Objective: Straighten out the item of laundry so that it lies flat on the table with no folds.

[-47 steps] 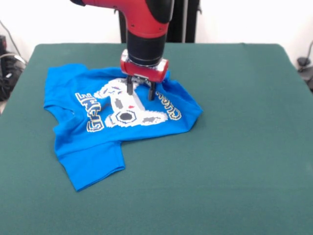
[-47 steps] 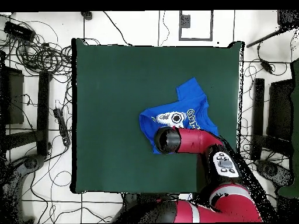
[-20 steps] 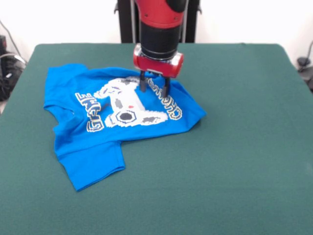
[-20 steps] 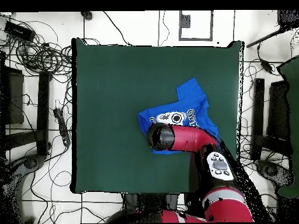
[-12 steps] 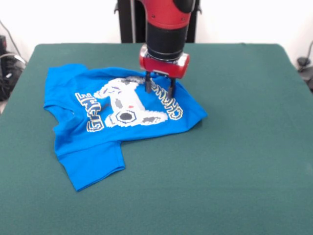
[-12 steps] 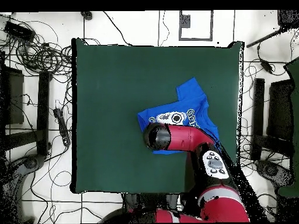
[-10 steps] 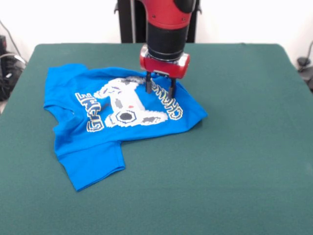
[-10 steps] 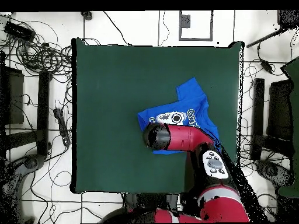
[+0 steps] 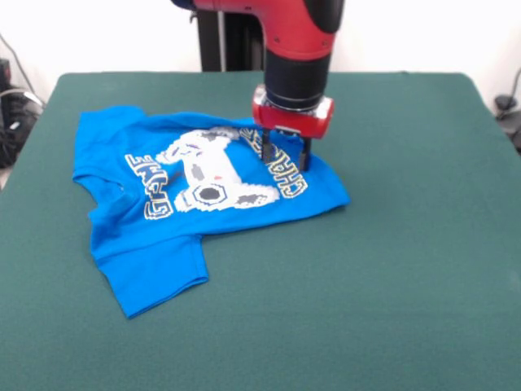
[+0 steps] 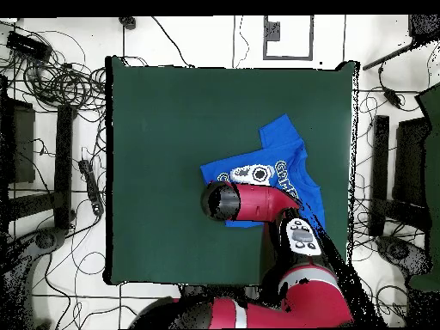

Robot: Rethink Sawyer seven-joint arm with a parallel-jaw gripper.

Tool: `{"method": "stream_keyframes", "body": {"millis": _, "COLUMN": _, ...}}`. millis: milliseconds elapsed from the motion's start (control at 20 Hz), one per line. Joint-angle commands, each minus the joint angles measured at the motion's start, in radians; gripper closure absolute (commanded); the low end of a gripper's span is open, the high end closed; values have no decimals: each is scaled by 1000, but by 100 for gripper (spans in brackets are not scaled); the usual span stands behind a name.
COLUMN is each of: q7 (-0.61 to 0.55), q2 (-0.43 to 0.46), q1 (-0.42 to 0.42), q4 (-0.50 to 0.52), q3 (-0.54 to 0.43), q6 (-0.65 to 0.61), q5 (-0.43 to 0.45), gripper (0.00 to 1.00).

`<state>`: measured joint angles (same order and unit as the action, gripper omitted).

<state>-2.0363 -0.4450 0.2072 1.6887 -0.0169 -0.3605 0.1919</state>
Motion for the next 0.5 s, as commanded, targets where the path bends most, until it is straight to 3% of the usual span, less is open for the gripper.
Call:
{"method": "stream_keyframes", "body": {"millis": 50, "q7": -193, "q2": 95, "q1": -58, "q4": -19, "q3": -90, "q6": 73, "q5": -80, "gripper": 0}}
{"method": "stream_keyframes", "body": {"millis": 500, "q7": -180, "q2": 113, "q1": -71, "q4": -28, "q3": -83, "q6": 94, "q5": -112, "gripper": 0}}
